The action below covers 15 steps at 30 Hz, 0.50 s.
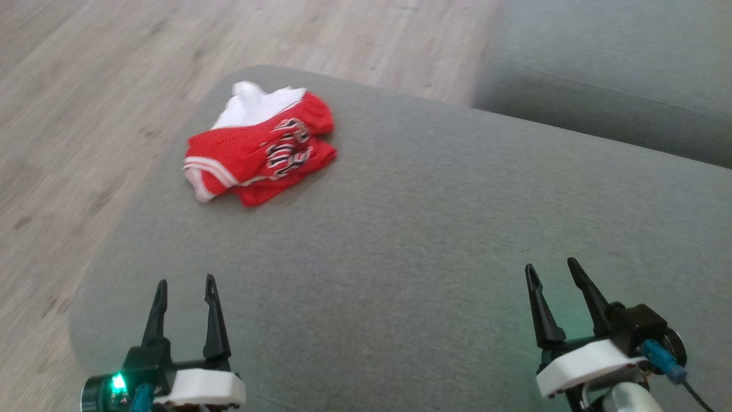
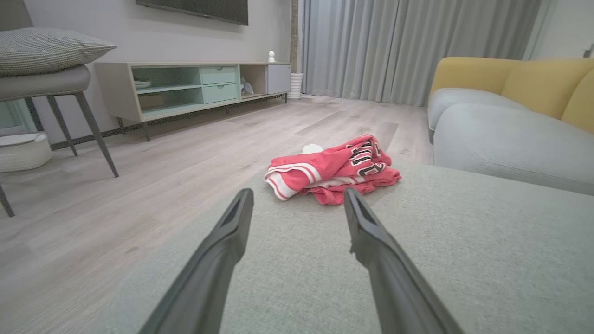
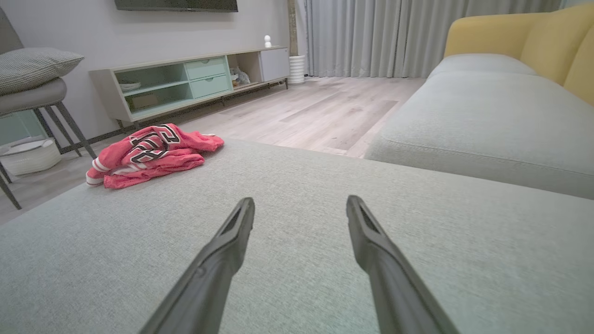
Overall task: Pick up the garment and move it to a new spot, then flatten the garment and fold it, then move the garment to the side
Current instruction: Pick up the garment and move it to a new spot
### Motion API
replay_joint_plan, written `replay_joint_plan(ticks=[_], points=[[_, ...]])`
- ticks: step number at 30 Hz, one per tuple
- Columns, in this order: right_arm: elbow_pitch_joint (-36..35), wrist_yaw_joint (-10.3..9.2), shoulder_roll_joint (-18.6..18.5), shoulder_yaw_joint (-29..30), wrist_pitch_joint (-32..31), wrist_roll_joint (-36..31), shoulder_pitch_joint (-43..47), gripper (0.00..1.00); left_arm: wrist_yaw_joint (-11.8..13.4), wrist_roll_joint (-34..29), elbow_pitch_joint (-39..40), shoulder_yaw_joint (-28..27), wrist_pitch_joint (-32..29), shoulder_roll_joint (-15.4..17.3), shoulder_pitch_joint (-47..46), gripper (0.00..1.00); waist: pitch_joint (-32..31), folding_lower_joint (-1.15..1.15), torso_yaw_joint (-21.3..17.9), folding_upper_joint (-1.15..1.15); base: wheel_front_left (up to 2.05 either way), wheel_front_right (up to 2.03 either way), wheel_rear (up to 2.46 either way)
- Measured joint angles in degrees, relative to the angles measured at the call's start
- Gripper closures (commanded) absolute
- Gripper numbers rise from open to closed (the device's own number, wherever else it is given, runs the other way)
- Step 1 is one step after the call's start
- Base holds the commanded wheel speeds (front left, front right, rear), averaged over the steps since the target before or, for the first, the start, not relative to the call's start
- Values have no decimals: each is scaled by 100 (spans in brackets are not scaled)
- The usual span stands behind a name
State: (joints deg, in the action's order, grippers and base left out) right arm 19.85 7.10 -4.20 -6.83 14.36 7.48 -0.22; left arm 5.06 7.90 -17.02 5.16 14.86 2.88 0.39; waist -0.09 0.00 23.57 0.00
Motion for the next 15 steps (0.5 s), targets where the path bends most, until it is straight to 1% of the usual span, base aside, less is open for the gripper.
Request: replay_joint_plan(ticks=[4, 7, 9, 11, 15], points=[[-42, 0, -31, -11, 0, -12, -58, 0, -3, 0, 58, -31, 0, 0, -35, 0, 189, -1, 256, 0, 0, 0, 0], [-79, 0, -225, -31, 0, -103, -172, 0, -38, -5, 99, -43, -1, -3, -414, 0, 468, 0, 330, 0, 0, 0, 0], [-144, 0, -444, -41, 0, -147, -371, 0, -70, -56, 177, -76, -1, -10, -954, 0, 718, 0, 347, 0, 0, 0, 0], [-243, 0, -709, -74, 0, -185, -655, 0, -159, -99, 237, -124, 0, -20, -1680, 0, 1026, 0, 340, 0, 0, 0, 0], [-417, 0, -1233, -168, 0, -236, -1204, 0, -372, -149, -155, -170, 1, -27, -3242, 0, 1713, 3, 301, 0, 0, 0, 0]])
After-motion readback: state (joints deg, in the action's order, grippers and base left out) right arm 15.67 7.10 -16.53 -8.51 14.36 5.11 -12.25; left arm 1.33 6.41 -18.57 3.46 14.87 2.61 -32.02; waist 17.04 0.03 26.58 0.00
